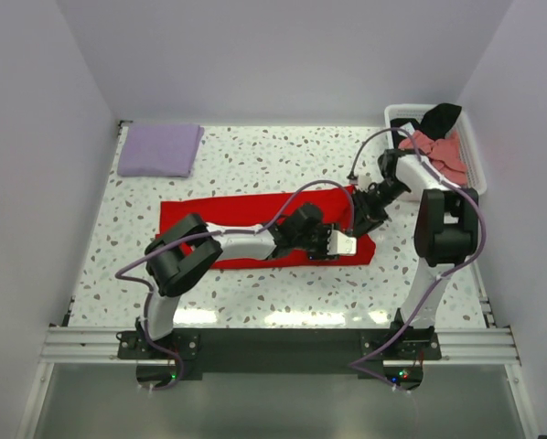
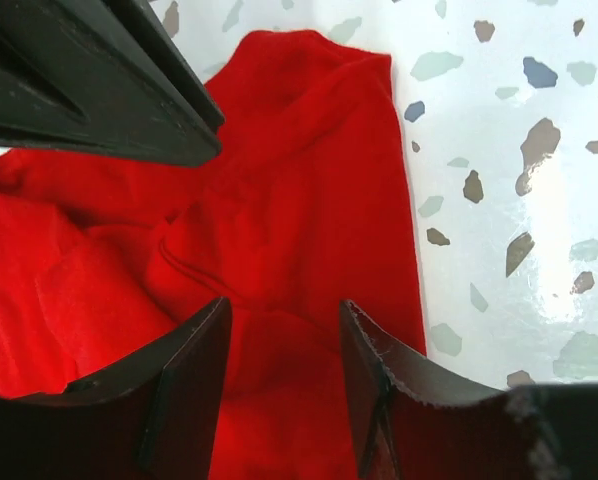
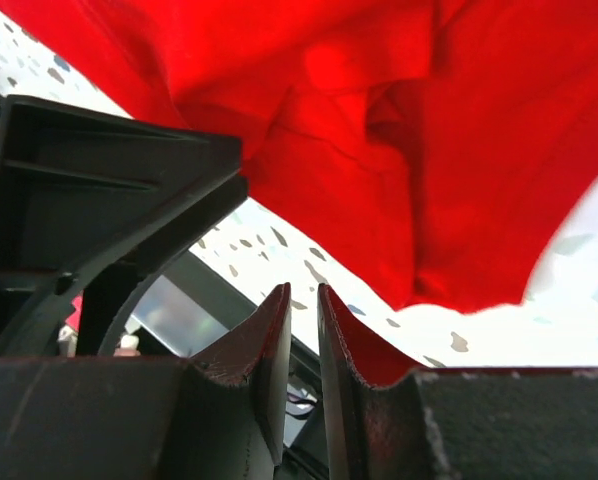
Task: Fold and stack the t-shirts
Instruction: Fold the tshirt
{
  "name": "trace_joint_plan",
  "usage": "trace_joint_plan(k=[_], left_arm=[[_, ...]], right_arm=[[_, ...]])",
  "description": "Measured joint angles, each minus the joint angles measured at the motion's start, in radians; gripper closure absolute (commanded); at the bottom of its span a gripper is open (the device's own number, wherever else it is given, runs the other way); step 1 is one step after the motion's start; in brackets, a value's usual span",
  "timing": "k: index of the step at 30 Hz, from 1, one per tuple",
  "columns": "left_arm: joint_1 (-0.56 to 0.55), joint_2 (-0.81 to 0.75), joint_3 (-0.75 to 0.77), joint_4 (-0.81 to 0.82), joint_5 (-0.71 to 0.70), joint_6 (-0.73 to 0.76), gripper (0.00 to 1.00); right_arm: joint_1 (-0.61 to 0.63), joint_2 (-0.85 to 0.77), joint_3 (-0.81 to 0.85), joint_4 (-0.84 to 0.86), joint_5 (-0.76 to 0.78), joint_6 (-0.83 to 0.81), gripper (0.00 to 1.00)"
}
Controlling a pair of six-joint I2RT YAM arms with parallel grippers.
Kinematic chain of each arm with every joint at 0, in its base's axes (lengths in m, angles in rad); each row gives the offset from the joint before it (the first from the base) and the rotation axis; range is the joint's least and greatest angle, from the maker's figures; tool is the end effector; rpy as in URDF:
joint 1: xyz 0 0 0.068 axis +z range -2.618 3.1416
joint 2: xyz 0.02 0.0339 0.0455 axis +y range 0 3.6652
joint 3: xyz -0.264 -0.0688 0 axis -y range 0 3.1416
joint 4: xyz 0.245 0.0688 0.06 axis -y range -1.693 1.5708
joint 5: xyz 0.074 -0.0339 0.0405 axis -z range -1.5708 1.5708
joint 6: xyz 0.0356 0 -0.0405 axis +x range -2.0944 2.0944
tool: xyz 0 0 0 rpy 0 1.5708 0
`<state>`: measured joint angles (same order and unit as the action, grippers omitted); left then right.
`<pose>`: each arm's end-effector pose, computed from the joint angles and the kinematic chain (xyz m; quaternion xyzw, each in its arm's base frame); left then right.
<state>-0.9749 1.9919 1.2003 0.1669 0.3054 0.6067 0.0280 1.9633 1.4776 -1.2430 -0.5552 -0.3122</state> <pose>0.2327 -0.3622 0.1592 0.6742 0.5695 -0.2155 0.4179 0.3486 0.0285 0.1932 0.1410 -0.9485 -0.2812 0.0364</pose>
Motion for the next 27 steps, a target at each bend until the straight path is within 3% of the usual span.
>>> trace_joint_plan(k=[4,8,16,21,27], left_arm=[[0.001,0.007,0.000,-0.012,0.000,0.009,0.55],[0.010,0.007,0.000,-0.011,-0.002,0.014,0.69],[0.066,0.008,0.019,-0.035,0.006,0.019,0.83],[0.079,0.013,0.023,-0.042,0.016,0.018,0.98],[0.085,0.025,0.025,-0.073,0.039,0.018,1.00]], right_arm=[[0.024,0.000,-0.037,0.017,-0.010,0.010,0.78],[0.047,0.016,-0.087,0.043,0.030,0.029,0.78],[0.048,0.072,-0.093,0.097,0.132,0.082,0.78],[0.048,0.075,-0.091,0.110,0.154,0.095,0.79],[0.048,0.079,-0.091,0.114,0.166,0.097,0.79]])
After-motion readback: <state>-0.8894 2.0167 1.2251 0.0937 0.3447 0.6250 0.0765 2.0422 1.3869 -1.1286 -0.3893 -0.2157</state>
